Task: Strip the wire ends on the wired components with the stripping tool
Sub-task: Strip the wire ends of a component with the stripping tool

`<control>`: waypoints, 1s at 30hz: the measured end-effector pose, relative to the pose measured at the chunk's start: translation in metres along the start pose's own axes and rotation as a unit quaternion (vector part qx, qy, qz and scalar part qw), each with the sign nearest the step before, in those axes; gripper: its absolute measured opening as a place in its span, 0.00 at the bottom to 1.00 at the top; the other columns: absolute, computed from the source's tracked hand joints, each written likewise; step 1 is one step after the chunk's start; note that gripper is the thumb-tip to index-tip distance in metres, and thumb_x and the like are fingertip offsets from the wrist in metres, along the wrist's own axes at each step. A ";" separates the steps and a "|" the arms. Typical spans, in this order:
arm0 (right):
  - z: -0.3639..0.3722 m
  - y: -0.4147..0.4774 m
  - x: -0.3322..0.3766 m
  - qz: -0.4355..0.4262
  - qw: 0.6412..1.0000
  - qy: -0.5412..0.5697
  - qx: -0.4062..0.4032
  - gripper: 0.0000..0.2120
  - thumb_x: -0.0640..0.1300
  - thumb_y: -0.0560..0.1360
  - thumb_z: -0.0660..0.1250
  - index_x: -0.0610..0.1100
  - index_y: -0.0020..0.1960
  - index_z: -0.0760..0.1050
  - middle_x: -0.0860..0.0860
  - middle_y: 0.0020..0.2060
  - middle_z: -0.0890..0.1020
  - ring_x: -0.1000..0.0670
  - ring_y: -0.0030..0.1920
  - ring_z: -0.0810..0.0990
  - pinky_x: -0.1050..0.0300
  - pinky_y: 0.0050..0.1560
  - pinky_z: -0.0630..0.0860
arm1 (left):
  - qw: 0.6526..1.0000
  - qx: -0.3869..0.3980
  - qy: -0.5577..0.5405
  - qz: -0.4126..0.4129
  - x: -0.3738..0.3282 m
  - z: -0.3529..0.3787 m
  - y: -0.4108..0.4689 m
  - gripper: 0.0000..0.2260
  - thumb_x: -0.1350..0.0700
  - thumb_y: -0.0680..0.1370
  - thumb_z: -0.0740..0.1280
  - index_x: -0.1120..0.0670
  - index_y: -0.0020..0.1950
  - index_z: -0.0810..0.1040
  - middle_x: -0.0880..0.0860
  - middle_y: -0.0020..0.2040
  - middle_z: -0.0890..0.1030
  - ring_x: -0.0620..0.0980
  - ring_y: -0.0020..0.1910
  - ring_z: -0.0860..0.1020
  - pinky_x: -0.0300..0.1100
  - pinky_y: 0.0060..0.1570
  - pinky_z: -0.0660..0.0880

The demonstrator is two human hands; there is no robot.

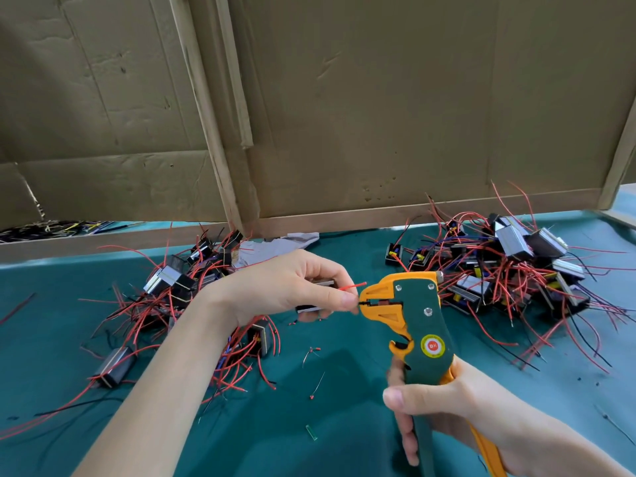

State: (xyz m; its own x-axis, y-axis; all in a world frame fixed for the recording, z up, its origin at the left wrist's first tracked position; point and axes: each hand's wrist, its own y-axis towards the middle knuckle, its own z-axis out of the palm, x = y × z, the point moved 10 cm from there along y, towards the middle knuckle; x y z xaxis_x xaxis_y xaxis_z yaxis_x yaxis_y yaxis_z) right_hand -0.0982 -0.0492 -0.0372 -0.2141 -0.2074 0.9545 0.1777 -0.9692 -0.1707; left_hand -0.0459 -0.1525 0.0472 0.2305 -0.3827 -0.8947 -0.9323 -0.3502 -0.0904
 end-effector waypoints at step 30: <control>-0.009 0.008 0.010 -0.073 0.994 0.084 -0.019 0.18 0.43 0.59 0.82 0.37 0.39 0.77 0.36 0.36 0.77 0.38 0.38 0.80 0.43 0.44 0.79 | 0.974 -0.159 0.116 0.115 -0.031 -0.009 0.006 0.03 0.60 0.76 0.69 0.53 0.44 0.80 0.38 0.30 0.75 0.37 0.29 0.69 0.27 0.32 0.64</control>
State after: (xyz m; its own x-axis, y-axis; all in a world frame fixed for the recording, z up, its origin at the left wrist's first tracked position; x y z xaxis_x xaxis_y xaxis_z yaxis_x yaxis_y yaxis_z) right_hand -0.1075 -0.0598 -0.0316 -0.3936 -0.0809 0.9157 0.0975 -0.9942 -0.0460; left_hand -0.0559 -0.1504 0.0789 0.1164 -0.6521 -0.7491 -0.8422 -0.4646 0.2735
